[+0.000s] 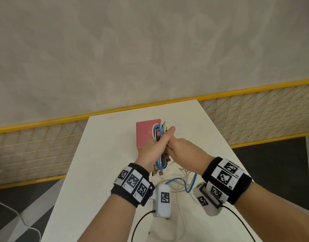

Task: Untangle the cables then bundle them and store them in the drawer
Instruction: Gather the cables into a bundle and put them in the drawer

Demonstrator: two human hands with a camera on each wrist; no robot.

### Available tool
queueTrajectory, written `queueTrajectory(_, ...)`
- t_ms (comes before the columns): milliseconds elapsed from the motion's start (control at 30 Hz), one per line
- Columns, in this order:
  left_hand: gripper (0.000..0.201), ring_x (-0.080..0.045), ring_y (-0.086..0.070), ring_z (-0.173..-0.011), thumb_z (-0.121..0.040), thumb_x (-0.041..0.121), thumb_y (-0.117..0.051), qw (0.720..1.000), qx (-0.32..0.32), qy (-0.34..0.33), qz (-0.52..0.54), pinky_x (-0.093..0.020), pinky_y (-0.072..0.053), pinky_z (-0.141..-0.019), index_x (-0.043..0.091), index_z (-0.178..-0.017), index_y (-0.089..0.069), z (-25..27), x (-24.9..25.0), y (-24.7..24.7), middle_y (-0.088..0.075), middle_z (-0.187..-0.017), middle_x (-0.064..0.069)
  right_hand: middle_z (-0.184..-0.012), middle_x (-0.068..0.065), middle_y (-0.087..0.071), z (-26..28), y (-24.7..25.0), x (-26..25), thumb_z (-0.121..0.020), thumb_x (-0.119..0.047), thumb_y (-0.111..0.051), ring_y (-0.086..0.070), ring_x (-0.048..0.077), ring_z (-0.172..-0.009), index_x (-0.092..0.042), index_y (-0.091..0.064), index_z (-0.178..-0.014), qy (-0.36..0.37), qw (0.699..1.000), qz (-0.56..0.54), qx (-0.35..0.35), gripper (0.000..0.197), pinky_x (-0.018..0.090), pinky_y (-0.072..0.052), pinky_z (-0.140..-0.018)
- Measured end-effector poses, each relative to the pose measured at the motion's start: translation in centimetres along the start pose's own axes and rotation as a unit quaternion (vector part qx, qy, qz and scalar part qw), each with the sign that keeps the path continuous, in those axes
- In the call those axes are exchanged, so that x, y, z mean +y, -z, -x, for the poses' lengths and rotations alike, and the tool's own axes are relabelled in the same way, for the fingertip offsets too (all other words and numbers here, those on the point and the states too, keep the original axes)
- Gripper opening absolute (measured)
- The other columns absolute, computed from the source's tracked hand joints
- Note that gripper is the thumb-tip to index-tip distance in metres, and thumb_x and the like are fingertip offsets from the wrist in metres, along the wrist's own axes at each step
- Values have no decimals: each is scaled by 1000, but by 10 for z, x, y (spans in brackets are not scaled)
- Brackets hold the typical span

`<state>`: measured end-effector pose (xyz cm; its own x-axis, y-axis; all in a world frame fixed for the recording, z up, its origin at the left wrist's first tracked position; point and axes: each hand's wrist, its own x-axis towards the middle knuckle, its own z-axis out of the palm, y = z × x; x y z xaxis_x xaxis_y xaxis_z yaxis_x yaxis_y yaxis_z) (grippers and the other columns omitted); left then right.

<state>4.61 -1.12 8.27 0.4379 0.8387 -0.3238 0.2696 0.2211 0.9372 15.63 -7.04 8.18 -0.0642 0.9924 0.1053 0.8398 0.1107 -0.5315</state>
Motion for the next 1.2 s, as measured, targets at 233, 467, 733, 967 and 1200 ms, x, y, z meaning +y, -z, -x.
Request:
queueTrajectory(233, 37, -24, -68, -67, -90, 43, -59, 984, 132, -81, 86, -36, -54, -67, 10, -76, -68, -7, 6, 6, -70, -70, -9, -66, -7, -57, 8, -7, 9, -94, -16, -52, -52, 7, -53, -21, -37, -121, 51, 986, -142, 69, 31, 17, -37, -52)
queueTrajectory(467, 30, -12, -50, -50, -98, 34, -53, 917, 114, -150, 351, -29, -49, -56, 17, -73, -53, -10, 33, 42, -43, -54, 6, -69, 0, -52, 15, -39, 56, -97, -30, -48, -52, 19, -60, -15, -42, -119, -55, 996, -67, -23, 27, 29, -40, -59)
queueTrajectory(733, 27, -12, -42, -41, -89, 33, -69, 940, 170, -211, 206, -28, -42, -50, 24, -65, -60, 0, 46, 39, -42, -43, 5, -160, 1, -14, -23, -17, 16, -65, -44, -81, -12, 14, -148, -29, 12, -150, 44, 979, -199, 1, 127, 38, -17, -119)
queueTrajectory(967, 29, -14, -31, -39, -88, 37, -61, 954, 15, -237, 183, -23, -36, -45, 13, -73, -53, 13, 44, 45, -31, -45, 5, -63, -3, -55, -43, -34, 23, -86, -24, -66, -44, 11, -55, -9, -64, -81, -11, 974, -225, 9, 16, 27, -35, -56)
queueTrajectory(1200, 28, -13, -27, -38, -89, 30, -68, 992, -11, -125, 27, -28, -41, -53, 9, -74, -57, 15, 22, 61, -31, -44, 5, -72, -5, -63, -53, -19, 36, -74, -17, -66, -57, 17, -68, -25, -68, -80, -41, 998, -37, -10, 10, 32, -48, -66)
